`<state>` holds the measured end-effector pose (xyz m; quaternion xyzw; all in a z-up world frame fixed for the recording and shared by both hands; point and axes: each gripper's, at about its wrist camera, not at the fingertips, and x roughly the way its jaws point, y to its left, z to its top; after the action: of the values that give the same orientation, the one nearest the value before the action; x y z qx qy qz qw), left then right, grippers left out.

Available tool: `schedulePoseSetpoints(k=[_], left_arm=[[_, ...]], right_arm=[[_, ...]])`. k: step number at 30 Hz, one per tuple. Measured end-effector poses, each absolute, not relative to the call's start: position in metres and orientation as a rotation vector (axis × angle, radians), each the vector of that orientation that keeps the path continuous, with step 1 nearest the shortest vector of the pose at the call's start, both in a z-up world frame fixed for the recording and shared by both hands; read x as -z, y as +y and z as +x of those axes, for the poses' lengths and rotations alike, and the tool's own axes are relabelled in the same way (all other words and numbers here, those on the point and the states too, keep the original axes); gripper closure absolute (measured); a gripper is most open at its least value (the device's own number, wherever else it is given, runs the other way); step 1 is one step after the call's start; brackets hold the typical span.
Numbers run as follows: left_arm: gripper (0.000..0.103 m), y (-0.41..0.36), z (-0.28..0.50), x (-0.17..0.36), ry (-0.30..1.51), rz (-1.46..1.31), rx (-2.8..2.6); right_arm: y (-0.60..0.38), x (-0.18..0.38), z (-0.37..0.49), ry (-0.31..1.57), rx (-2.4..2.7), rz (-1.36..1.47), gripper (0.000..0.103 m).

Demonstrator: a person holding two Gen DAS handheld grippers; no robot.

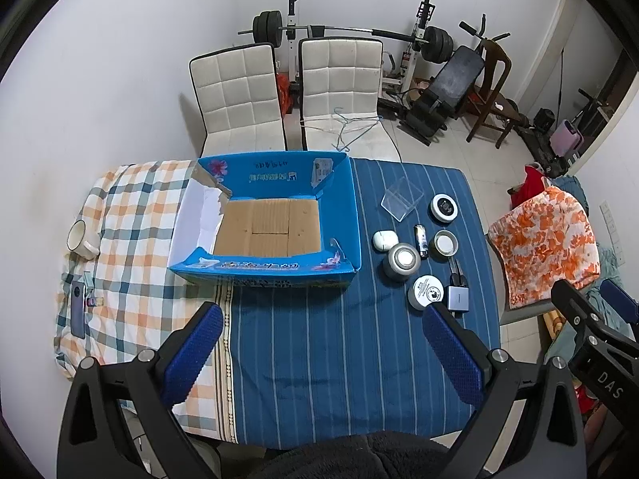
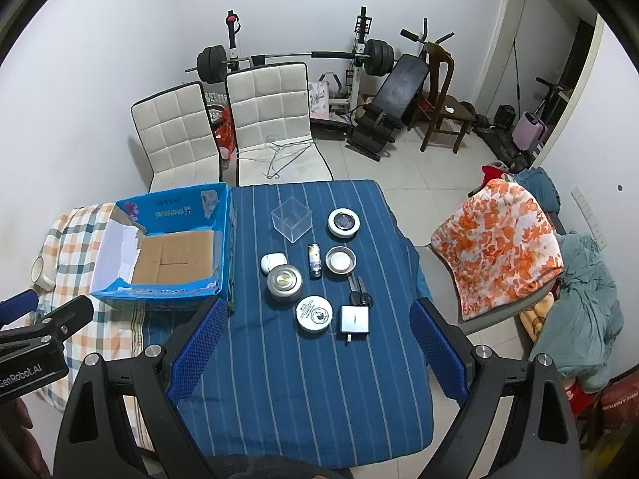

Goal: Organize rigid objects

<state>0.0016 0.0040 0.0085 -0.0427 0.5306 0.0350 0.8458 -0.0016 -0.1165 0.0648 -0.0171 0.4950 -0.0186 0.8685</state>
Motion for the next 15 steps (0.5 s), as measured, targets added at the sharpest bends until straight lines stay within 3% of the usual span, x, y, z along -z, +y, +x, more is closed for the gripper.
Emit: schedulePoseSetpoints(k=[15], left_arm=[[0.0,0.0106,0.0049,-0.0177,1.088,-0.087,-0.071]], right_arm=[[-0.1128,-0.0733,0.0026,1.017,0.039,-0.041,0.008]])
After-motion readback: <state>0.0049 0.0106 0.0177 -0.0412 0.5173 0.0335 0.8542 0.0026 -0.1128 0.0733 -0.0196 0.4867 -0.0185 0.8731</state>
